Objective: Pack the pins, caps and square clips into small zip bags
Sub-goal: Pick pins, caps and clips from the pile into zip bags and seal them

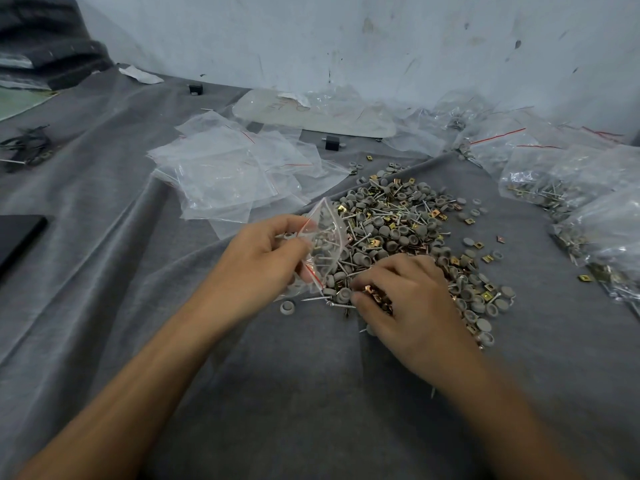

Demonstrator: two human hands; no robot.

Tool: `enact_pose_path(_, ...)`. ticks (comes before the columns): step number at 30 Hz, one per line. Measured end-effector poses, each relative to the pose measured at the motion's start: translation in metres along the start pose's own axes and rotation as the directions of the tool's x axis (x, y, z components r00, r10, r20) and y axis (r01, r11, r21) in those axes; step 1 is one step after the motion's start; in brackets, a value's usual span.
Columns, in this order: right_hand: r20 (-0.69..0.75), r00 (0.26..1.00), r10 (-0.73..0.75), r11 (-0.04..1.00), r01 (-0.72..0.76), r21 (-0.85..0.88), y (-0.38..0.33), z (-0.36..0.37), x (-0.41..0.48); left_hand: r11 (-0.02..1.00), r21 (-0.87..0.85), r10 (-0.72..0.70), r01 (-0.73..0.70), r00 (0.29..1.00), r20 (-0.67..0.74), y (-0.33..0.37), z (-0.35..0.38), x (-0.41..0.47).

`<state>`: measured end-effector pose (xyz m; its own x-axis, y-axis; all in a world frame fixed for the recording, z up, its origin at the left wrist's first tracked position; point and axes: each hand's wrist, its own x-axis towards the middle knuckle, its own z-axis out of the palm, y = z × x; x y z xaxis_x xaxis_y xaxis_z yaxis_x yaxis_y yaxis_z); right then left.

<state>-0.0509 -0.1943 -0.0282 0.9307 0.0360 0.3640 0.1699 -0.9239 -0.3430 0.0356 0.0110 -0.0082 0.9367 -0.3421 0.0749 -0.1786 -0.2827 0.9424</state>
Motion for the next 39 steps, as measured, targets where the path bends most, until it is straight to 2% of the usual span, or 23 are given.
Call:
enact_pose_path(7,0.054,0.998,0.028,0.993,-0.022,-0.113,-0.008,0.006,0.002,1.0,0.005,0.011,-0.011,1.0,0.028,-0.001,0.0,0.0)
enact_pose_path(16,0.172,0.984,0.034,0.99,-0.009,-0.142,-0.013,0.002,0.006,1.0,0.0,-0.008,0.008,0.999,0.032,0.001,0.002,-0.002)
enact_pose_path(23,0.181,0.982,0.046,0.988,-0.018,-0.153,-0.011,-0.002,0.006,1.0,0.021,-0.016,0.016,1.0,0.017,0.001,0.004,-0.002)
enact_pose_path(31,0.254,0.966,0.04,0.985,0.004,-0.173,-0.014,-0.003,0.006,0.998,0.055,-0.009,0.007,0.999,0.045,0.0,0.003,-0.003)
enact_pose_path(39,0.124,0.992,0.027,0.994,-0.013,-0.112,-0.01,-0.002,0.004,0.999,0.045,-0.012,0.01,0.999,0.046,0.0,0.001,-0.002)
